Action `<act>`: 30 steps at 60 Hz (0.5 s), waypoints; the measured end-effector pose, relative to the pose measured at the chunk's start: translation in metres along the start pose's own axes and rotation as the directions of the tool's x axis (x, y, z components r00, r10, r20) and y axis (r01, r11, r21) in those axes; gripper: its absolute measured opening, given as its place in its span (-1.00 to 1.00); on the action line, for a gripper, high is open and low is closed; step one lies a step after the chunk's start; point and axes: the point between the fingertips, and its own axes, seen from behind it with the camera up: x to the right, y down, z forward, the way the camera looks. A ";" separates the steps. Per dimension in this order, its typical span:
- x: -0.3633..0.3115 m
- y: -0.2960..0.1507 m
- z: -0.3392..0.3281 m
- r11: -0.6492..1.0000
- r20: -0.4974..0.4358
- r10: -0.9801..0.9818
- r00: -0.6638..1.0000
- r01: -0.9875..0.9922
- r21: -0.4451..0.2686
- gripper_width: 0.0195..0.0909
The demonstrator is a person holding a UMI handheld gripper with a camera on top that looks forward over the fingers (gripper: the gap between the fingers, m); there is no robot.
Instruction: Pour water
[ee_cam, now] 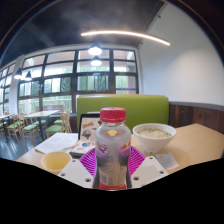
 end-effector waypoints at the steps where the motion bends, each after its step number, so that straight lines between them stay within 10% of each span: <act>1: -0.002 0.006 -0.001 1.000 0.005 0.005 1.000 -0.005 -0.011 -0.54; 24: -0.010 0.024 0.014 0.999 0.048 -0.008 0.999 0.010 -0.048 -0.50; 30: -0.008 0.025 0.018 0.998 0.047 -0.021 0.999 0.024 -0.054 -0.15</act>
